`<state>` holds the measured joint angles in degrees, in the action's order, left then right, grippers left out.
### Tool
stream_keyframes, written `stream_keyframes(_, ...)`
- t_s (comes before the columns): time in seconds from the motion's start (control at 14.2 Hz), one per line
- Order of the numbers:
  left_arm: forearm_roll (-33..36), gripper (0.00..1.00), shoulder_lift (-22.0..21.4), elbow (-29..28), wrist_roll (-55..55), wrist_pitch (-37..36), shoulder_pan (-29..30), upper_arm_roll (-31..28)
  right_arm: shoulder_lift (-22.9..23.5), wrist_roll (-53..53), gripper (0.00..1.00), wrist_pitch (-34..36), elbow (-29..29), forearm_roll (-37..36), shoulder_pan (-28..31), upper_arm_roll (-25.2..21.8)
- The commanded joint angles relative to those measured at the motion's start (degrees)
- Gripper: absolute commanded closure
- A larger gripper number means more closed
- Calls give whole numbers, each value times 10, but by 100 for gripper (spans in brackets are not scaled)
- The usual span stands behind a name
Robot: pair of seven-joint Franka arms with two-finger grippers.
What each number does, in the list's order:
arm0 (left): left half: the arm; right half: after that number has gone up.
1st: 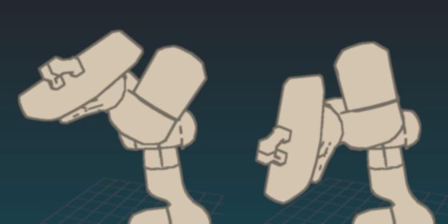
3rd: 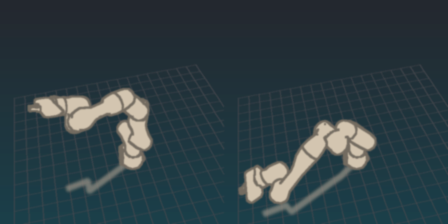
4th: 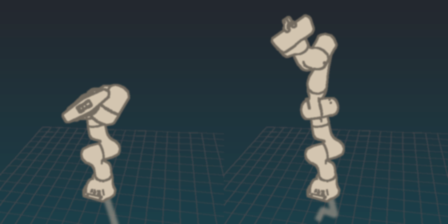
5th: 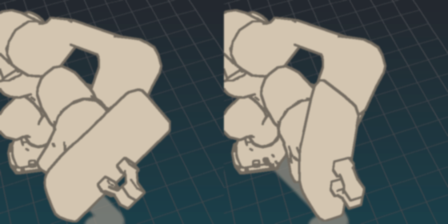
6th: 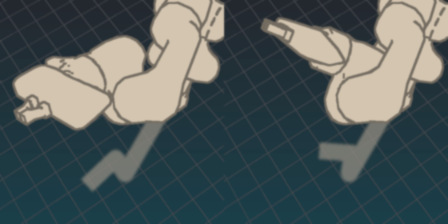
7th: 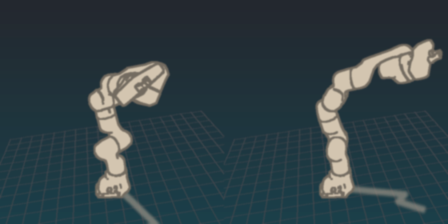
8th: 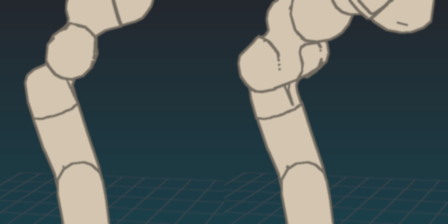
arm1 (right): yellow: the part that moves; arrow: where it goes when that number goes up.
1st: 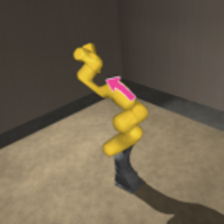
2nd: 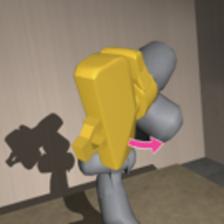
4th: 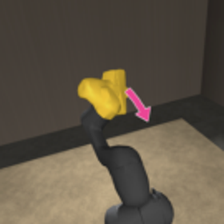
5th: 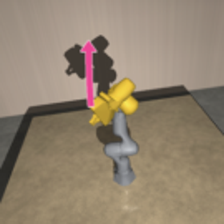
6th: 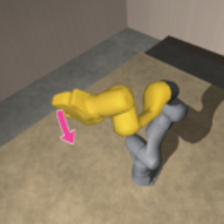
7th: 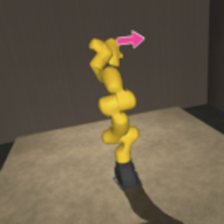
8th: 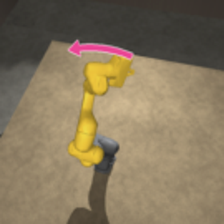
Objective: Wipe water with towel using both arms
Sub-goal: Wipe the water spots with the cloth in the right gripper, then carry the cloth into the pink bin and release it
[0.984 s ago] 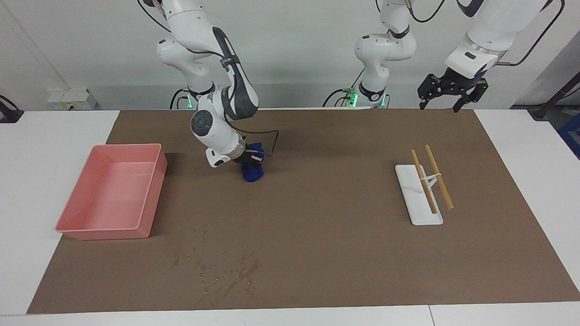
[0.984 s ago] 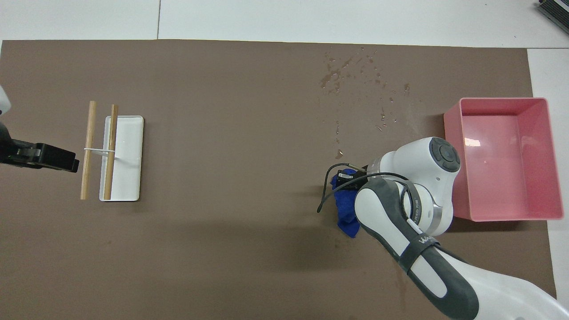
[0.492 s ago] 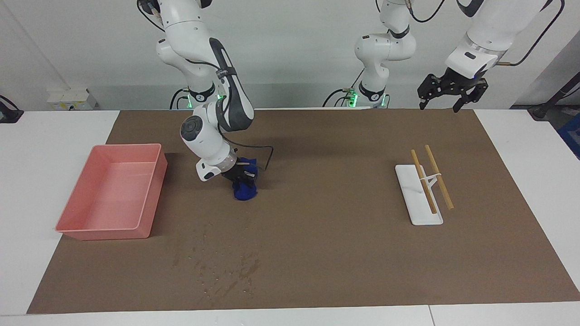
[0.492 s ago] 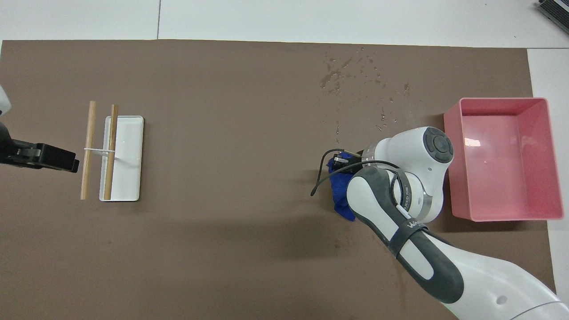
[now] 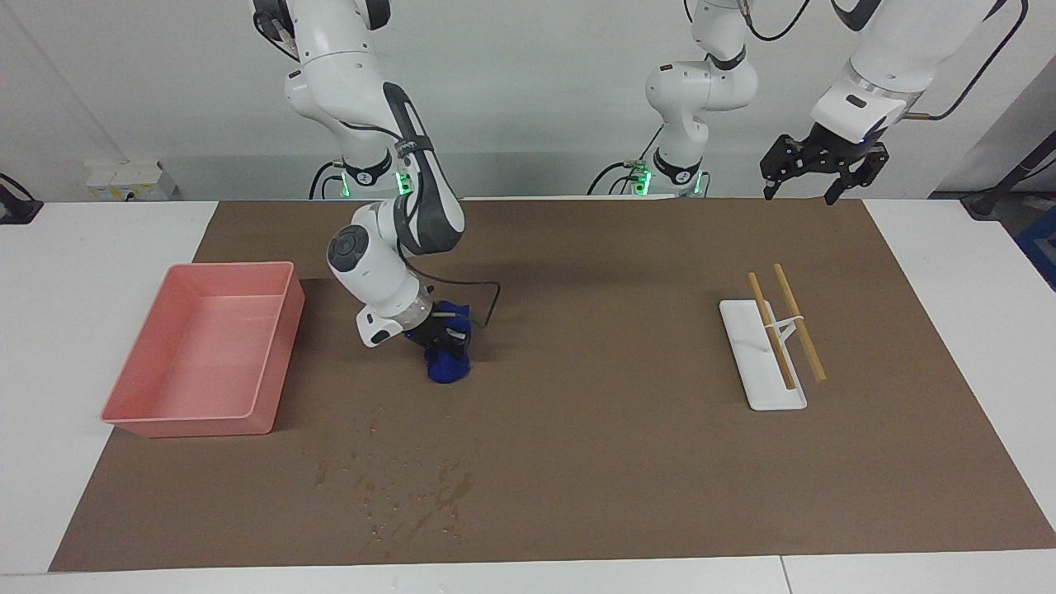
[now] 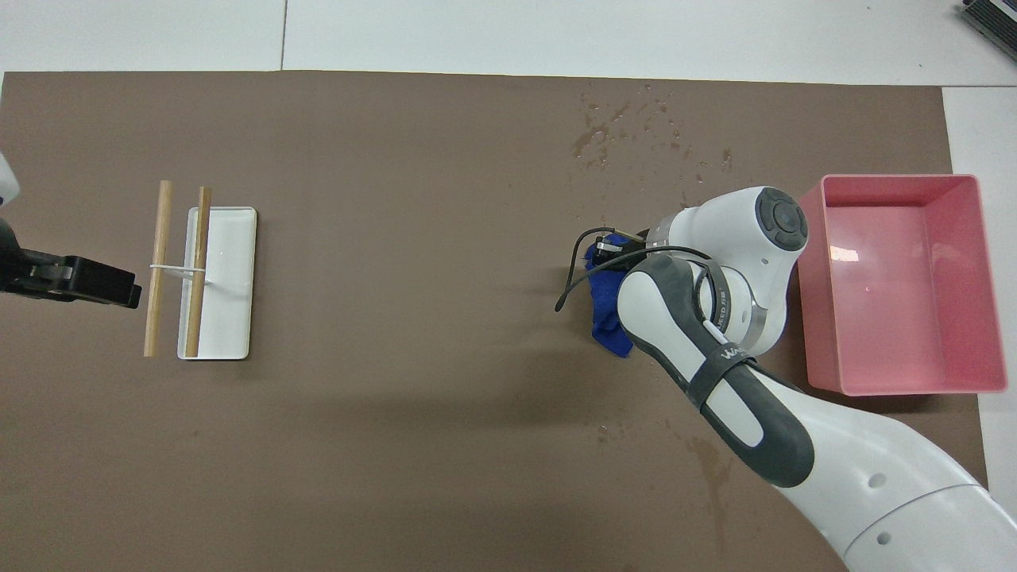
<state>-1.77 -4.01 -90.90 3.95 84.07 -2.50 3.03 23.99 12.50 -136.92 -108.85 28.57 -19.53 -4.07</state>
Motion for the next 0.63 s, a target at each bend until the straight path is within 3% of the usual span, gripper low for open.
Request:
stream_keyframes(0.0,0,0,-5,-2,-1,-7,3,0,37,-40,100,6,57,-66,37,4)
stream_keyframes(0.21,0,0,-5,-2,-2,-7,3,0,33,-42,100,108,134,-146,57,4)
stream_keyframes(0.56,0,0,-5,-2,-1,-7,3,0,-3,-53,100,327,236,-155,101,1)
